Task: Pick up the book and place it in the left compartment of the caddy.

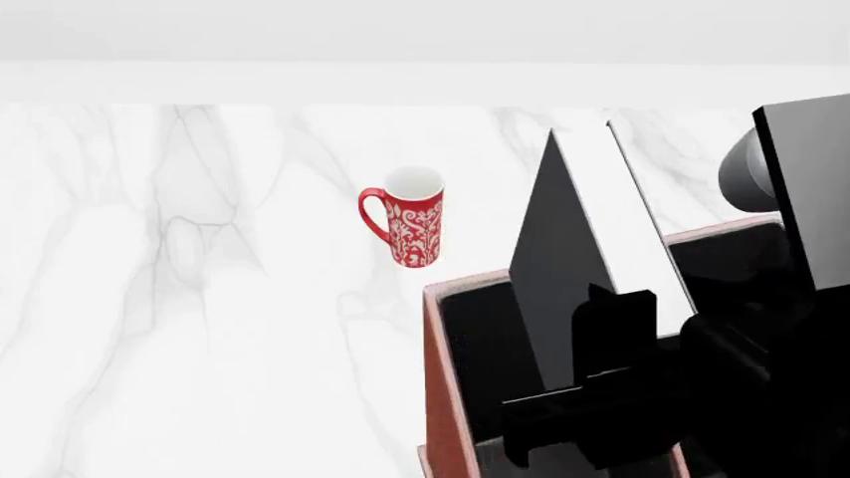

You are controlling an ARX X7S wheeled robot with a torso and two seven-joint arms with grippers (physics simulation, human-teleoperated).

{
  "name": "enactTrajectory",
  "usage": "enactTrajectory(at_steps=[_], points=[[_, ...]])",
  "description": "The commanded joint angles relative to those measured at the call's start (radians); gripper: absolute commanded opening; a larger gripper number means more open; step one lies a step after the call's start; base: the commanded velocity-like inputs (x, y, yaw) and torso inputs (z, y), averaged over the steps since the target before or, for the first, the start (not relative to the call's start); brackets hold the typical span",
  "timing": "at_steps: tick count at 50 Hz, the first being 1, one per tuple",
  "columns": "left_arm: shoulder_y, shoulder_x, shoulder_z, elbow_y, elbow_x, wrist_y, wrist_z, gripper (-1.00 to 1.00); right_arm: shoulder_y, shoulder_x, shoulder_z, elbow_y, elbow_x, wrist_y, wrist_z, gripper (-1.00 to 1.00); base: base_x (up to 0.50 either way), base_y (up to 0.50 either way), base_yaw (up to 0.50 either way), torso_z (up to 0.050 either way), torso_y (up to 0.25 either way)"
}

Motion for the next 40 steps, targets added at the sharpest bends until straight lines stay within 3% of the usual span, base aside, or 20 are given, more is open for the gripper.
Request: enactTrajectory(at_steps=[1,40], points=[[0.001,-0.001,0.001,0.000,-0.001,0.001,-0.002,1.00,-0.019,0.015,0.003,0.043,-0.077,0.034,-0.029,-1.00,0.00,0.00,0.00,0.010,0.000],[0.010,-0.005,0.008,0.003,0.001,0.015,-0.002,1.00,-0.145,-0.049,-0.035,0.156,-0.300,0.084,-0.173,-1.00,0.00,0.00,0.00,0.000,0.001]])
